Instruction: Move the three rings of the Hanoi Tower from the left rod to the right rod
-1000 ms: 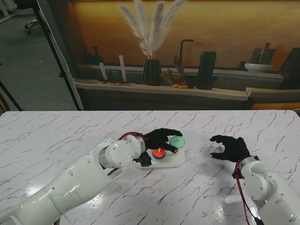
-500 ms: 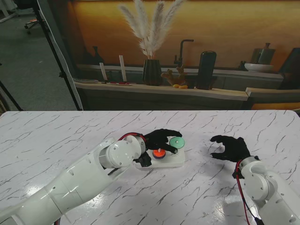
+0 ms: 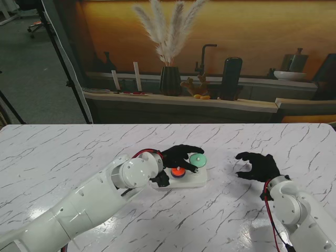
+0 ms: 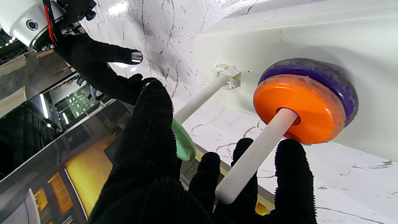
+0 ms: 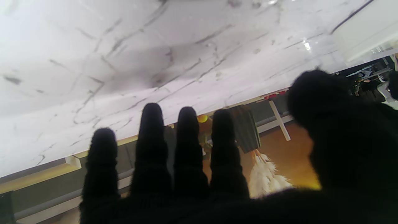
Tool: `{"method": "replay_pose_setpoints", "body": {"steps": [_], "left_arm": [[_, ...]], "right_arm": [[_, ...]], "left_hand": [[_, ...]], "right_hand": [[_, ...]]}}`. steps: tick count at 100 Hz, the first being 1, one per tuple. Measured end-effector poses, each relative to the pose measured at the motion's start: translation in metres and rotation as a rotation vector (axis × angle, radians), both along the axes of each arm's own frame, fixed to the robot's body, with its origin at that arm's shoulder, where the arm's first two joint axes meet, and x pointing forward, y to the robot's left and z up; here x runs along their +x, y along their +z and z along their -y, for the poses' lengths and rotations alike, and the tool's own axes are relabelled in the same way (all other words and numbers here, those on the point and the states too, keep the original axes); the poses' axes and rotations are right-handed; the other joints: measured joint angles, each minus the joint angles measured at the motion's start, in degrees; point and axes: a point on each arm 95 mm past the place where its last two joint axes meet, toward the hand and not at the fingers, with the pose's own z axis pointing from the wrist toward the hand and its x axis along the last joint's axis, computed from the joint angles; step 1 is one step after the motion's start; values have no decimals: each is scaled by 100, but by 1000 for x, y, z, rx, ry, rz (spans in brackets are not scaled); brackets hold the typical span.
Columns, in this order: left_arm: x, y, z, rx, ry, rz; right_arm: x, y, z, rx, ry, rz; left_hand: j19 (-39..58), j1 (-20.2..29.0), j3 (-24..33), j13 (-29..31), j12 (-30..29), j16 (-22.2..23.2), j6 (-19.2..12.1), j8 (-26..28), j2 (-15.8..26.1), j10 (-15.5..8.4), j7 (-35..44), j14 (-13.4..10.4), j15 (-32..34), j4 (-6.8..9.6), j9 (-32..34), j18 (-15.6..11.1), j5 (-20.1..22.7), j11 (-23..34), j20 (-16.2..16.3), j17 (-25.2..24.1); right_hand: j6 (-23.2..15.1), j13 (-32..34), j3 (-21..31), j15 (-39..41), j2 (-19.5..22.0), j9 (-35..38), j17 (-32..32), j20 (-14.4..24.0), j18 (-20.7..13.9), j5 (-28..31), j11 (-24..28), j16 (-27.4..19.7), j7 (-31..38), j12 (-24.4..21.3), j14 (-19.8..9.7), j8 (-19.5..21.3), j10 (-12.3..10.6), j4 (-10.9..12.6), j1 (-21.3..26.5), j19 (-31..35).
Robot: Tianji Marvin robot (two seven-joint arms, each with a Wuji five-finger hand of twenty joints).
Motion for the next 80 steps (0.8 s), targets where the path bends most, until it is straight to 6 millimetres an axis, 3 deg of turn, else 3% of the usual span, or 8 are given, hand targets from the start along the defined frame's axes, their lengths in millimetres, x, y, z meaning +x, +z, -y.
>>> {"method": "replay_pose_setpoints", "body": {"steps": [15,28,38,80], "left_arm": [[0,0,0,0,-3,11],[0,-1,0,-4,-15,24],[0,-2,0,4,-26,41],[0,-2,-2,30,-61,23]], "right_arm": [[0,0,0,0,0,-1],[0,0,0,0,-1,-2],[0,-1,0,0,-1,-2],[-1,-1,-1,-1,0,-5]], "left_hand": [[-565,-7,171,-168,-58,-193,-1,-66,-146,-2,0,-40,-347,0,-165,-14,-14,-81,-254,-224],[-1979,-102,563,-630,-142,-662,-1,-152,-288,-3,-70,-123,-968,1,-510,-213,-130,-284,-841,-639],[-2814,-107,676,-844,-206,-844,-1,-201,-299,-10,-108,-132,-1212,2,-682,-337,-188,-384,-1055,-758],[-4710,-166,844,-1546,-365,-1355,-1,-305,-345,-14,-255,-264,-1771,6,-1118,-501,-456,-518,-1211,-863]], "right_hand": [[0,0,1,1,0,0,0,0,0,0,0,0,0,0,0,0,0,0,0,0],[0,0,1,1,0,0,0,0,0,0,0,0,0,0,0,0,0,0,0,0],[0,0,2,1,0,0,0,0,0,0,0,0,0,0,0,0,0,0,0,0],[0,0,51,1,0,0,0,0,0,0,1,0,0,0,0,0,0,0,0,1]]}}
